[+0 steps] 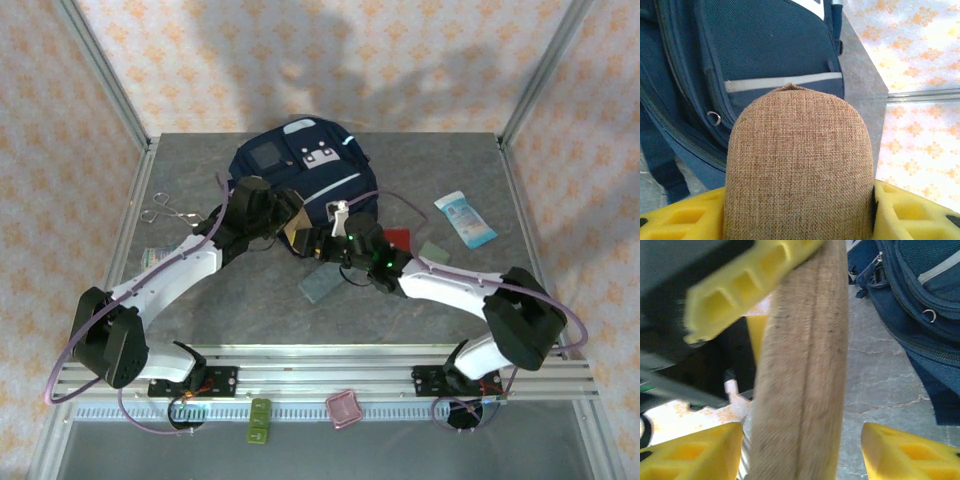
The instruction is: Pack books, pencil case, and school supplies into a backpack
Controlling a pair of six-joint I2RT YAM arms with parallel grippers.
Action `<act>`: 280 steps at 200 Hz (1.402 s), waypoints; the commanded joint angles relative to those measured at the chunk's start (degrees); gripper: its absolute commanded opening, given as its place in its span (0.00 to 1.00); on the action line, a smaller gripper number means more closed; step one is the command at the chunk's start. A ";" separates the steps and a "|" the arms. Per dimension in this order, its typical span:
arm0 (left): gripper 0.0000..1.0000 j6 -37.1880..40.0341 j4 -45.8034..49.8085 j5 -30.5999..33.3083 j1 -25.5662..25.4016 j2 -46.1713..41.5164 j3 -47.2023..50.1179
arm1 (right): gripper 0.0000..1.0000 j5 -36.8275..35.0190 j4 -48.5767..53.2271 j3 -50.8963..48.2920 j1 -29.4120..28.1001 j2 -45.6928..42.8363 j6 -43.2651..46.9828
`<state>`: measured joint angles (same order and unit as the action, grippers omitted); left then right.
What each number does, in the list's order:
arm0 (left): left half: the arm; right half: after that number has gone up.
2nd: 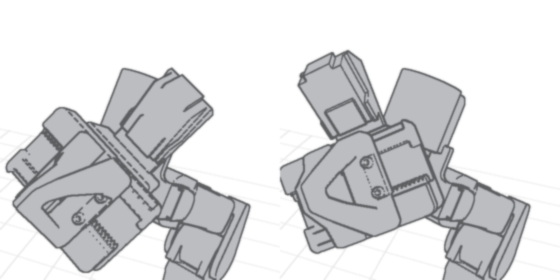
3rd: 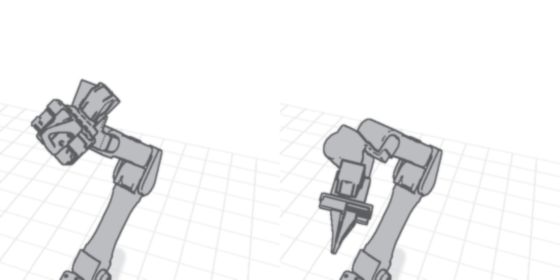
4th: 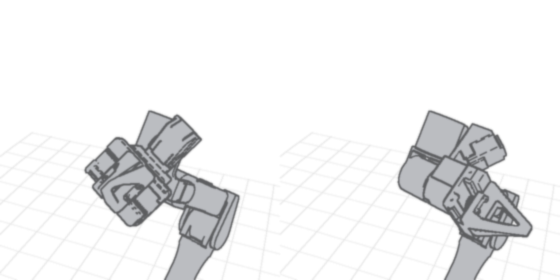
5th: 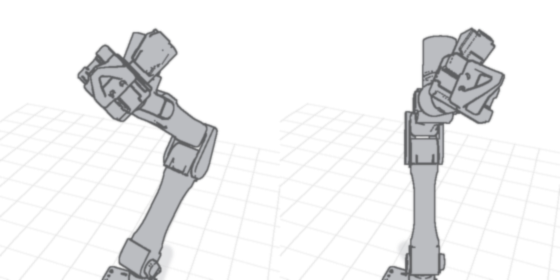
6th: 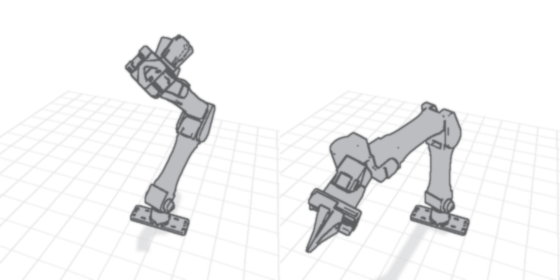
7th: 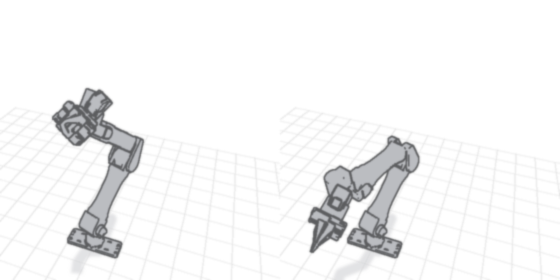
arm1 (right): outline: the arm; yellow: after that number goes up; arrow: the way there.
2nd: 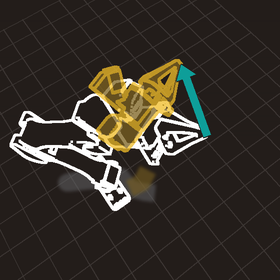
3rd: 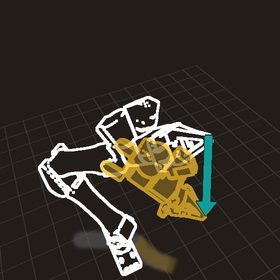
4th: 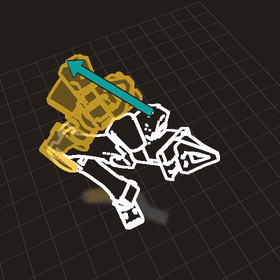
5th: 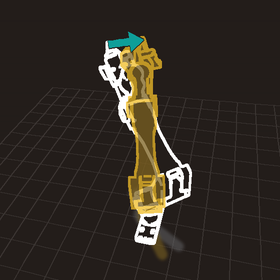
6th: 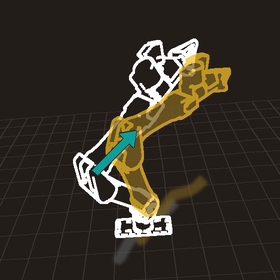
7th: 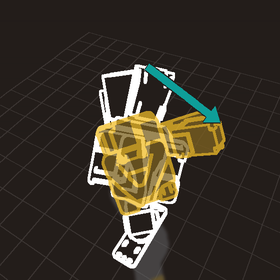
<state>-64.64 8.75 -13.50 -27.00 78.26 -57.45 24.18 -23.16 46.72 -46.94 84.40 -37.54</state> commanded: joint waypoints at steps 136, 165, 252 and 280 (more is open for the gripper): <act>0.77 34.11 12.20 4.20 -0.02 10.41 -18.48 | 0.32 -14.55 18.09 -6.80 11.40 -23.73 -0.67; 0.72 45.48 18.29 6.68 -1.64 22.07 -27.66 | 0.32 -16.89 22.68 -8.53 15.03 -28.82 -1.72; 0.75 58.55 20.90 30.69 -9.17 40.70 -38.95 | 0.31 -14.97 22.80 -11.72 16.62 -32.36 -4.08; 0.48 59.97 19.22 36.34 -9.38 42.47 -38.18 | 0.31 -13.60 21.62 -11.33 16.61 -31.85 -4.22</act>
<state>-7.79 28.25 11.75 -36.93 119.11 -94.74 9.76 0.86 34.96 -30.33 53.17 -41.36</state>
